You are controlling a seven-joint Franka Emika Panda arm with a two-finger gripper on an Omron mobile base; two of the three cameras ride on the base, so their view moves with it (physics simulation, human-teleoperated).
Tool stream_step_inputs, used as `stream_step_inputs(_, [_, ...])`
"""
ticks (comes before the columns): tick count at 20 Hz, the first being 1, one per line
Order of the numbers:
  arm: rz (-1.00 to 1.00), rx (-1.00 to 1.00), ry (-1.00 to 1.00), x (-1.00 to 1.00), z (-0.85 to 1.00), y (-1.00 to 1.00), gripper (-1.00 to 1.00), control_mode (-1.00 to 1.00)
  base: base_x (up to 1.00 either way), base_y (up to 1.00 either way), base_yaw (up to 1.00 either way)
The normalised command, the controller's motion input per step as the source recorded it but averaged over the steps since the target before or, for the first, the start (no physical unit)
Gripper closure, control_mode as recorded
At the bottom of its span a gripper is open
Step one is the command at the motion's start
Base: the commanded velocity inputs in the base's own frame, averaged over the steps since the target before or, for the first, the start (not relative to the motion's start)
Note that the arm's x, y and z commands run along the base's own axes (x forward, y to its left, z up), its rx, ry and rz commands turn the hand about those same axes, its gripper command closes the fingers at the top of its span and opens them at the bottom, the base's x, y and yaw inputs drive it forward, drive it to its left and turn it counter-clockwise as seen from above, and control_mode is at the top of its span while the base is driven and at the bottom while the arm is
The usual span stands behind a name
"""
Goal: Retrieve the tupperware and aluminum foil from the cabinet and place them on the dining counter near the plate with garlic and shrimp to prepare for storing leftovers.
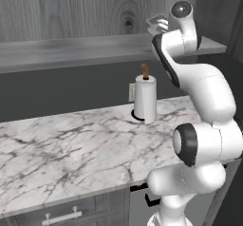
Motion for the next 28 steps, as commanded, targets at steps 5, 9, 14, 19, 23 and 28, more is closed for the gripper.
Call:
stream_step_inputs(5, [0.08, -0.13, 0.0, -1.0, 0.0, 0.58, 1.0, -1.0, 0.0, 0.0, 0.0])
stream_step_inputs(9, [0.17, -0.03, 0.05, -1.0, 0.0, 0.39, 1.0, -1.0, 0.0, 0.0, 0.0])
stream_step_inputs(14, [0.21, 0.0, 0.04, -1.0, -0.12, 0.13, 1.0, -1.0, 0.0, 0.0, 0.0])
stream_step_inputs(19, [0.23, -0.03, 0.04, -1.0, -0.43, 0.02, 1.0, -1.0, 0.0, 0.0, 0.0])
stream_step_inputs(23, [0.06, -0.2, 0.25, -0.95, -0.36, 0.2, 1.0, -1.0, 0.0, 0.0, 0.0])
stream_step_inputs(28, [0.0, -0.07, 0.18, -0.33, -0.2, 0.0, 1.0, -1.0, 0.0, 0.0, 0.0])
